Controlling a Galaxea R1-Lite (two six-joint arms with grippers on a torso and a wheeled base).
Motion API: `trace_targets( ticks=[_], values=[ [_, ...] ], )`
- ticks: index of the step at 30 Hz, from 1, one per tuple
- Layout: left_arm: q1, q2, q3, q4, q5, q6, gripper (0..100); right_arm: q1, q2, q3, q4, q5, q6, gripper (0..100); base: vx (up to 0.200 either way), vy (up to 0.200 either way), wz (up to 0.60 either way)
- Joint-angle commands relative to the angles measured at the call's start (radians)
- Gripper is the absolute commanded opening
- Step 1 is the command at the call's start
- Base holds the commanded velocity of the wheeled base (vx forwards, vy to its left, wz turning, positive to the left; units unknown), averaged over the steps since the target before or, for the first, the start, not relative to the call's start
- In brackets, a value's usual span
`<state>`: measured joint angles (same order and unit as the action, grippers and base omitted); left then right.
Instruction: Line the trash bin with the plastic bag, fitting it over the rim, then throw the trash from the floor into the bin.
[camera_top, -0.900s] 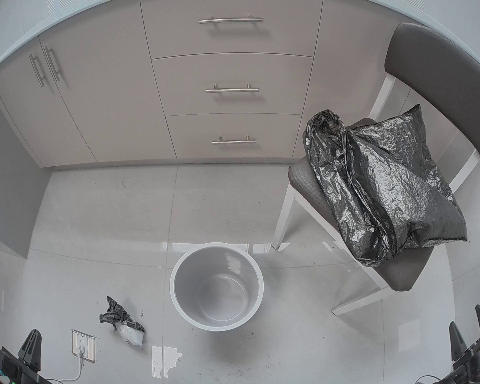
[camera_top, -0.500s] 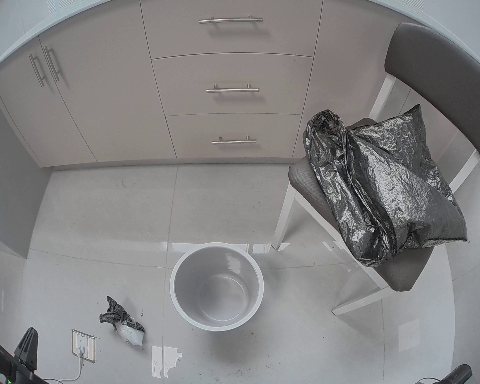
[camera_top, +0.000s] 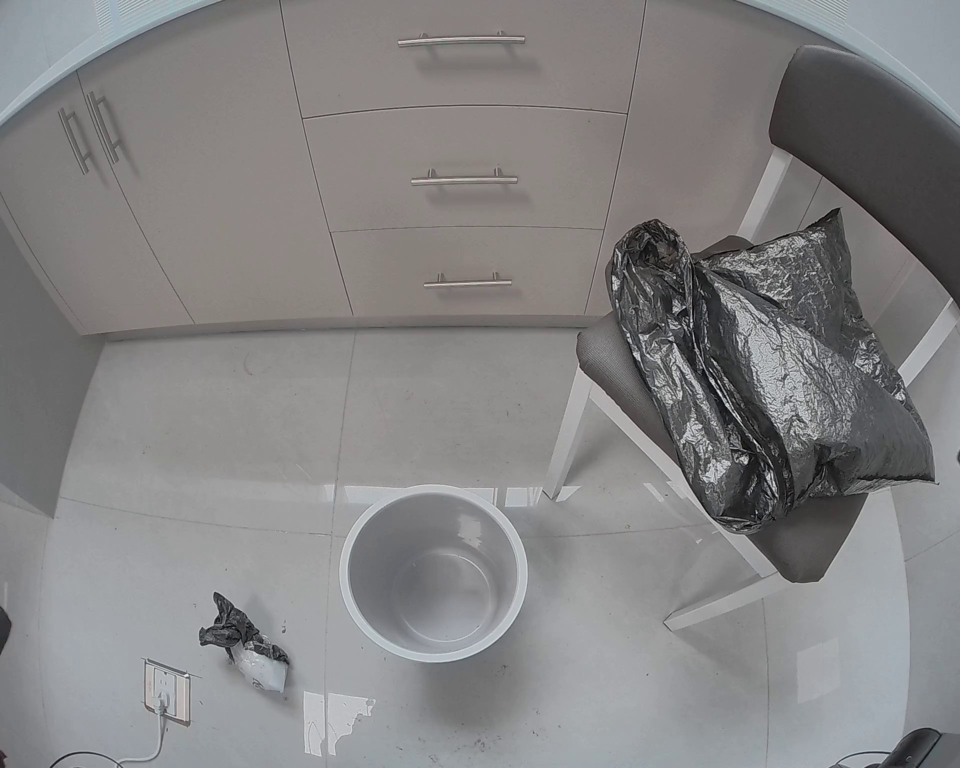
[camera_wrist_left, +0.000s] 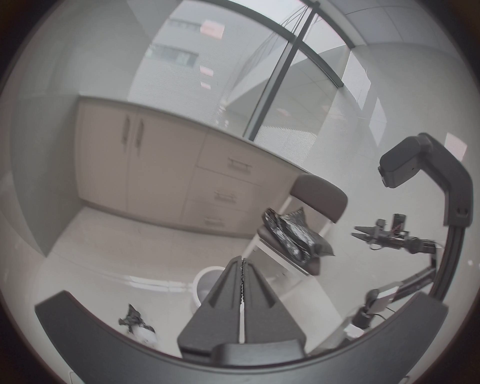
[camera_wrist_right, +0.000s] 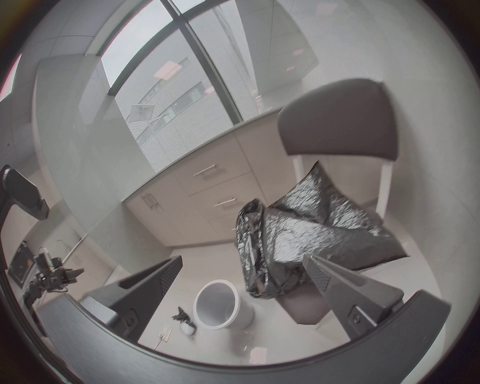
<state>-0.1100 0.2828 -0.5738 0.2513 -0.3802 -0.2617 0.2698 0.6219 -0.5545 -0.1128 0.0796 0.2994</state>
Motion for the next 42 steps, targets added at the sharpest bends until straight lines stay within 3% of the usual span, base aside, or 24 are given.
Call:
trace_targets(
  ticks=[1, 6, 13, 22, 25, 35, 36, 42],
  values=[
    [-0.036, 0.269, 0.002, 0.020, -0.105, -0.040, 0, 0.218, 0.272, -0.004, -0.058, -0.107, 0.011, 100, 0.000, 0.000, 0.00],
    [-0.042, 0.315, 0.072, -0.072, -0.108, -0.051, 0, 0.310, 0.394, -0.007, -0.177, -0.193, 0.003, 100, 0.000, 0.000, 0.00],
    [-0.086, 0.444, 0.083, -0.175, -0.108, -0.059, 0, 0.462, 0.578, -0.013, -0.262, -0.345, -0.097, 100, 0.000, 0.000, 0.00],
    [-0.139, 0.584, 0.095, -0.322, -0.109, -0.093, 0, 0.471, 0.673, -0.015, -0.329, -0.383, -0.140, 100, 0.000, 0.000, 0.00],
    [-0.143, 0.624, 0.098, -0.368, -0.108, -0.128, 0, 0.471, 0.711, -0.025, -0.367, -0.439, -0.146, 100, 0.000, 0.000, 0.00],
    [-0.149, 0.635, 0.098, -0.371, -0.098, -0.166, 0, 0.473, 0.716, -0.021, -0.400, -0.466, -0.166, 100, 0.000, 0.000, 0.00],
    [-0.151, 0.638, 0.100, -0.371, -0.098, -0.168, 100, 0.473, 0.716, -0.016, -0.400, -0.465, -0.166, 100, 0.000, 0.000, 0.00],
    [-0.157, 0.656, 0.104, -0.372, -0.100, -0.166, 100, 0.471, 0.707, -0.004, -0.400, -0.469, -0.166, 100, 0.000, 0.000, 0.00]
  ],
)
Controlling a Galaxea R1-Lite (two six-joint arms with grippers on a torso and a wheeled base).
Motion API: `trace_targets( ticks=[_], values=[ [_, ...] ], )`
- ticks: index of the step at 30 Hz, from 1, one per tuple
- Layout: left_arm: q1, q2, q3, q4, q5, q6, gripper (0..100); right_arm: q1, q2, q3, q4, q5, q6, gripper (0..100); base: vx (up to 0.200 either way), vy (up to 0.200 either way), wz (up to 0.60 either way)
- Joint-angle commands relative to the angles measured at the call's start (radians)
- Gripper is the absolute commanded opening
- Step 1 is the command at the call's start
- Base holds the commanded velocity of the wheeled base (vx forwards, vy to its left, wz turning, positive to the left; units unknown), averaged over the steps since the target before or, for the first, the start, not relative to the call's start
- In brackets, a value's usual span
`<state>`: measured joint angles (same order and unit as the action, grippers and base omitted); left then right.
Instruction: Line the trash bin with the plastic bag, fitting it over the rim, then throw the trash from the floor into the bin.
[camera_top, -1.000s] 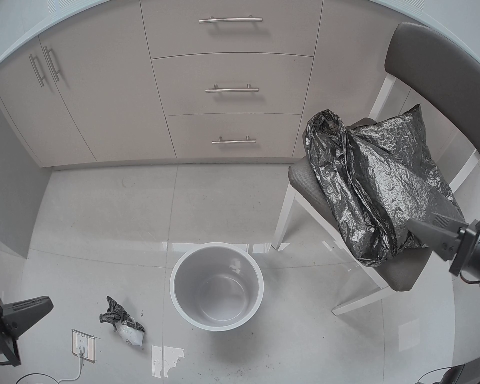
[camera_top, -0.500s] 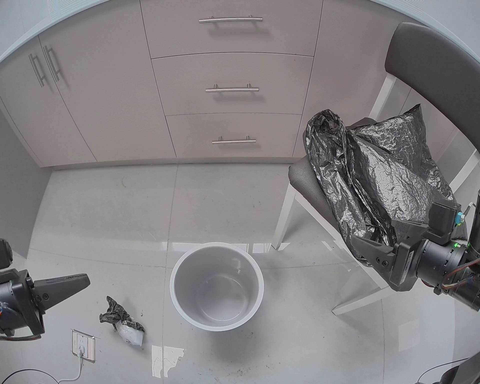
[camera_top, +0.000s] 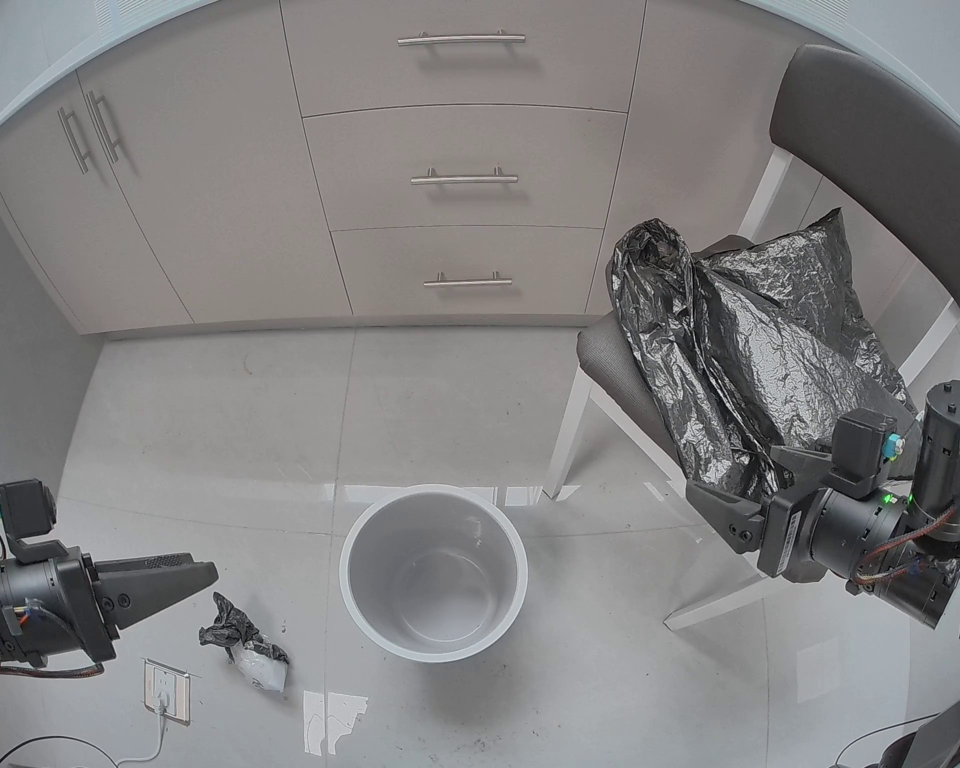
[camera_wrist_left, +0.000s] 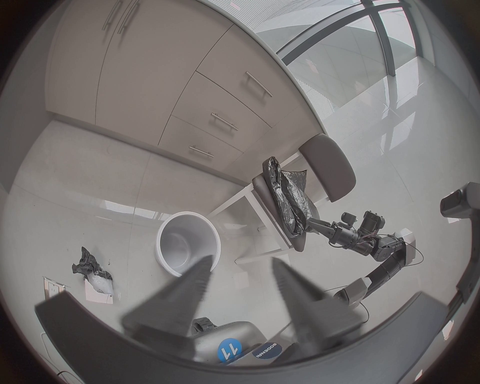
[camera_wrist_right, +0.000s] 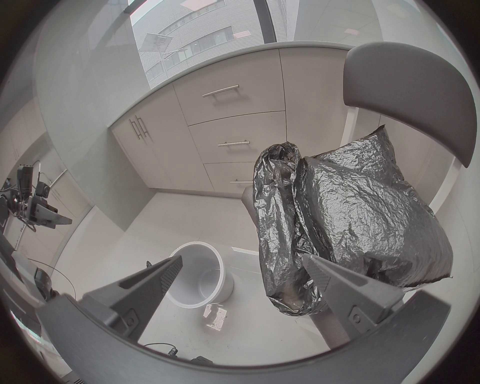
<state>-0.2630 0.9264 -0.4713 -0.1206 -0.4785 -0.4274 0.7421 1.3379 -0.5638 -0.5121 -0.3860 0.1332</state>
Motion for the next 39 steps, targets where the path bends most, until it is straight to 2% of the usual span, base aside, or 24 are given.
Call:
trace_targets(
  ticks=[1, 9, 15, 21, 29, 33, 36, 39],
  values=[
    [-0.004, 0.012, 0.002, -0.001, -0.002, 0.001, 100, -0.001, -0.013, 0.007, 0.000, -0.008, -0.001, 100, 0.000, 0.000, 0.00],
    [-0.002, 0.008, 0.005, -0.002, -0.003, 0.004, 100, -0.023, -0.028, 0.025, 0.004, -0.022, -0.001, 100, 0.000, 0.000, 0.00],
    [-0.001, 0.012, 0.016, -0.030, -0.002, -0.001, 100, -0.030, -0.016, 0.071, 0.003, -0.067, 0.002, 100, 0.000, 0.000, 0.00],
    [-0.001, 0.012, 0.052, -0.097, -0.002, -0.004, 100, -0.030, -0.005, 0.084, -0.002, -0.065, 0.006, 100, 0.000, 0.000, 0.00],
    [0.001, 0.012, 0.052, -0.105, 0.000, -0.005, 100, -0.063, 0.084, 0.051, -0.003, -0.063, 0.006, 100, 0.000, 0.000, 0.00],
    [0.001, 0.012, 0.052, -0.105, 0.000, -0.005, 100, -0.079, 0.126, 0.045, -0.049, -0.065, 0.006, 100, 0.000, 0.000, 0.00],
    [0.001, 0.012, 0.052, -0.105, 0.000, -0.004, 100, -0.118, 0.162, 0.033, -0.138, -0.074, 0.000, 100, 0.000, 0.000, 0.00],
    [0.002, 0.011, 0.051, -0.106, 0.000, -0.004, 100, -0.136, 0.158, 0.028, -0.151, -0.074, -0.003, 100, 0.000, 0.000, 0.00]
  ],
)
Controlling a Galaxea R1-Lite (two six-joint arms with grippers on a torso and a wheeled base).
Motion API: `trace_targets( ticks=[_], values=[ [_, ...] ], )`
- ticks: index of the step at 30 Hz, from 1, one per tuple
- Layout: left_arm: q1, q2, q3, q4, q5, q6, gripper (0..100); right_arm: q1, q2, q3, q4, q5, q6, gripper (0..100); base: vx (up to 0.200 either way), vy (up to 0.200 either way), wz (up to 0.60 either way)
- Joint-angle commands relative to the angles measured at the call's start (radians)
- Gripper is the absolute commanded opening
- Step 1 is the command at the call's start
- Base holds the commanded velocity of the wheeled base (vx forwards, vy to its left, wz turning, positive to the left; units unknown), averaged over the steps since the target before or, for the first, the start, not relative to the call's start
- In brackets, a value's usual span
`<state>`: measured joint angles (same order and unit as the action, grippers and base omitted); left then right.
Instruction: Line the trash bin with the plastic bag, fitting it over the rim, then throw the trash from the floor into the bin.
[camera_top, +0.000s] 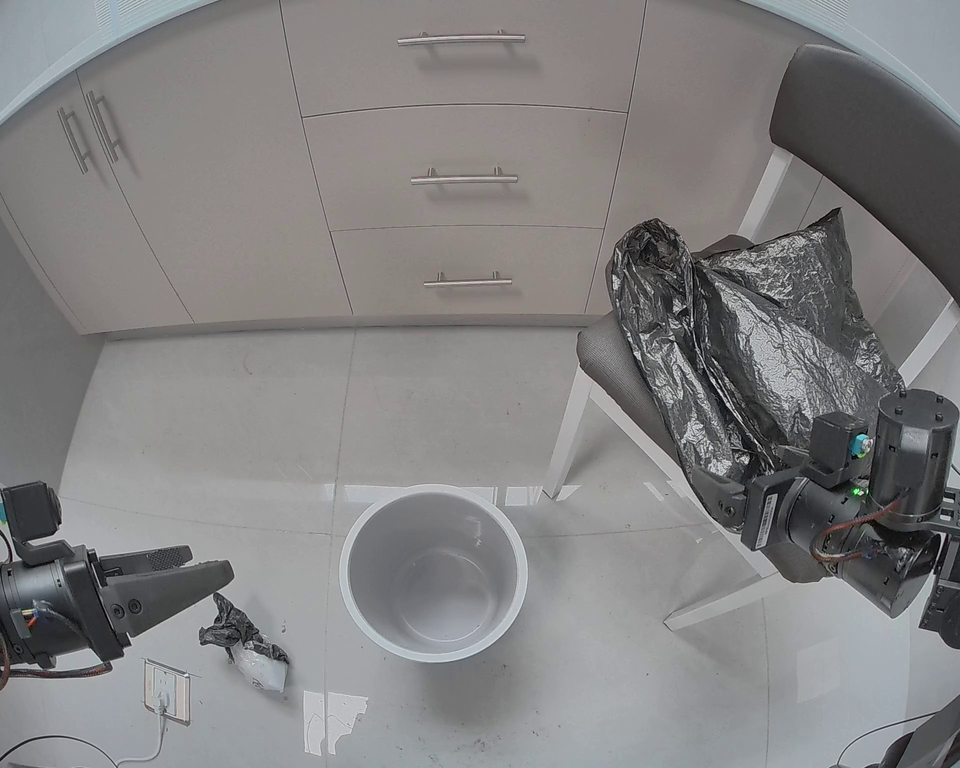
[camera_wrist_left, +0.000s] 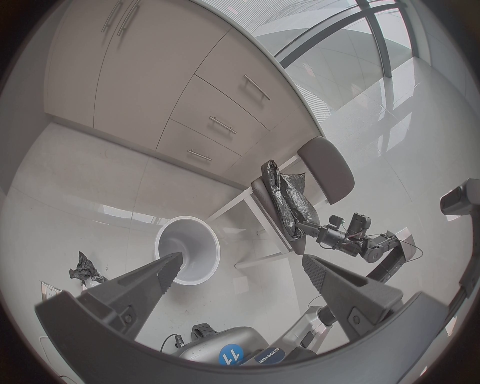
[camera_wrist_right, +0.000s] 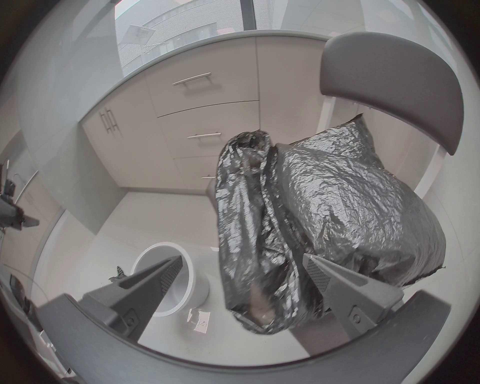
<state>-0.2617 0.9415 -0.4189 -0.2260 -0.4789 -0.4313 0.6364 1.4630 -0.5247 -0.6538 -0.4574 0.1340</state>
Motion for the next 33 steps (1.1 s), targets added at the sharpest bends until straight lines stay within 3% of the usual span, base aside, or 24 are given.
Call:
trace_targets(
  ticks=[1, 10, 33],
  values=[
    [0.001, -0.004, 0.000, -0.001, 0.000, 0.000, 100, -0.035, 0.027, -0.011, -0.009, -0.003, -0.005, 100, 0.000, 0.000, 0.00],
    [0.001, -0.004, 0.002, -0.001, 0.000, 0.000, 100, -0.124, 0.000, 0.011, -0.009, -0.001, -0.025, 100, 0.000, 0.000, 0.00],
    [0.001, -0.003, 0.002, -0.001, -0.001, 0.000, 100, -0.173, 0.046, 0.057, -0.013, 0.000, -0.014, 100, 0.000, 0.000, 0.00]
  ],
)
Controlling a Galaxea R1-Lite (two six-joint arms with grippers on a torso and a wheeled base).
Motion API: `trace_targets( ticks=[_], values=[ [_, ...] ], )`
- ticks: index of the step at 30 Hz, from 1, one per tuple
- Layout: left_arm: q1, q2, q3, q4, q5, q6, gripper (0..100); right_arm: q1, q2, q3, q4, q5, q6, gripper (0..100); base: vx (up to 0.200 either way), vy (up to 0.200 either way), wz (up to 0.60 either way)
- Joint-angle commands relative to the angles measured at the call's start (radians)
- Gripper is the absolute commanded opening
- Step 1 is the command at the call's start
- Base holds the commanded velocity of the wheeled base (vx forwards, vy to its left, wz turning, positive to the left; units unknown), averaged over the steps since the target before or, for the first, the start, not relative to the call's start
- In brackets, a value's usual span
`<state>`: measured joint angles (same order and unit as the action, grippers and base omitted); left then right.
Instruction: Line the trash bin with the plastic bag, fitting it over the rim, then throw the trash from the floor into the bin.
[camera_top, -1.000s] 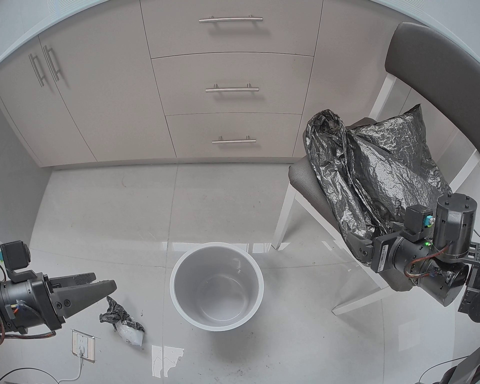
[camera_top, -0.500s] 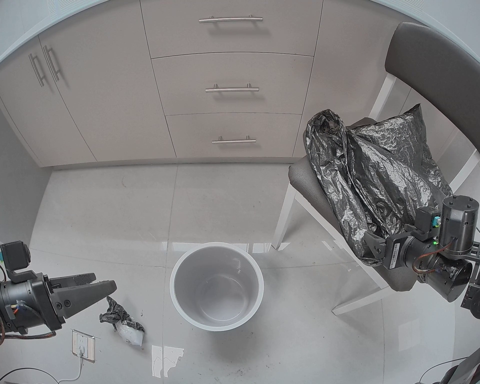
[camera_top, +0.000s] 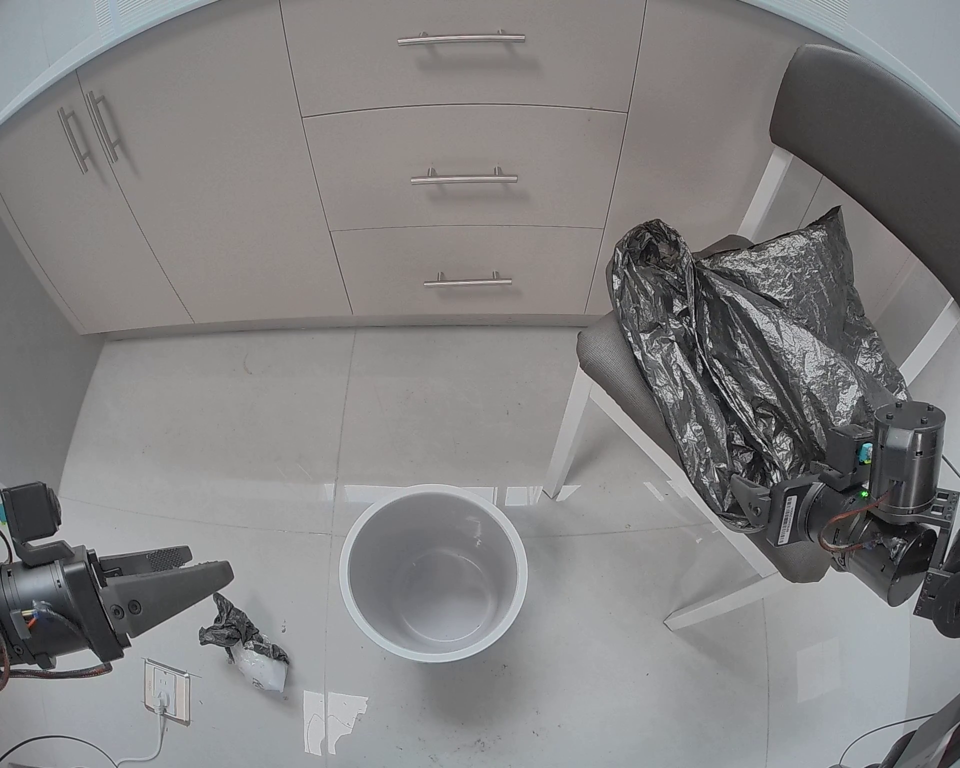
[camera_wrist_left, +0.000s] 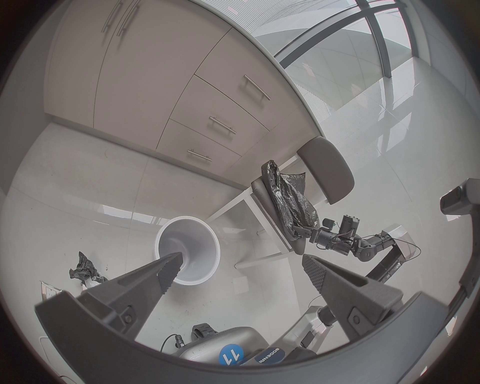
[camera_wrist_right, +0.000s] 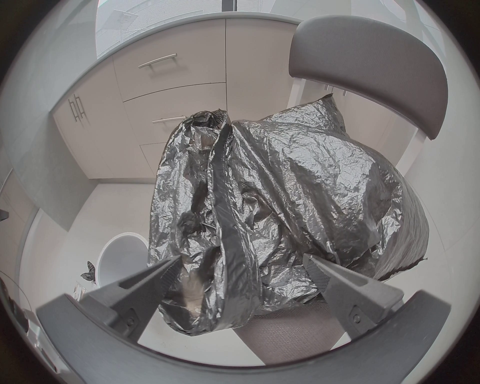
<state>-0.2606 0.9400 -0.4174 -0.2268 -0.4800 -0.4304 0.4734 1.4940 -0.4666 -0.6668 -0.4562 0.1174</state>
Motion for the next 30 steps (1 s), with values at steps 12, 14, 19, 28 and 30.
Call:
trace_targets(
  ticks=[12, 14, 19, 28, 30],
  values=[
    [0.000, -0.001, 0.000, 0.000, 0.000, 0.001, 100, -0.030, 0.020, 0.013, -0.002, -0.004, 0.014, 100, 0.000, 0.000, 0.00],
    [0.000, -0.001, 0.000, 0.000, 0.000, 0.001, 100, -0.030, 0.022, 0.014, 0.000, -0.004, 0.022, 100, 0.000, 0.000, 0.00],
    [0.000, 0.000, 0.005, 0.000, 0.000, 0.001, 100, -0.029, 0.023, 0.025, -0.002, 0.001, 0.025, 100, 0.000, 0.000, 0.00],
    [0.001, -0.012, 0.005, 0.000, 0.001, 0.001, 100, -0.019, 0.025, 0.022, -0.002, 0.002, 0.067, 0, 0.000, 0.000, 0.00],
    [0.003, -0.012, 0.006, 0.000, 0.001, 0.001, 100, -0.019, 0.032, 0.023, -0.002, 0.002, 0.070, 0, 0.000, 0.000, 0.00]
  ],
)
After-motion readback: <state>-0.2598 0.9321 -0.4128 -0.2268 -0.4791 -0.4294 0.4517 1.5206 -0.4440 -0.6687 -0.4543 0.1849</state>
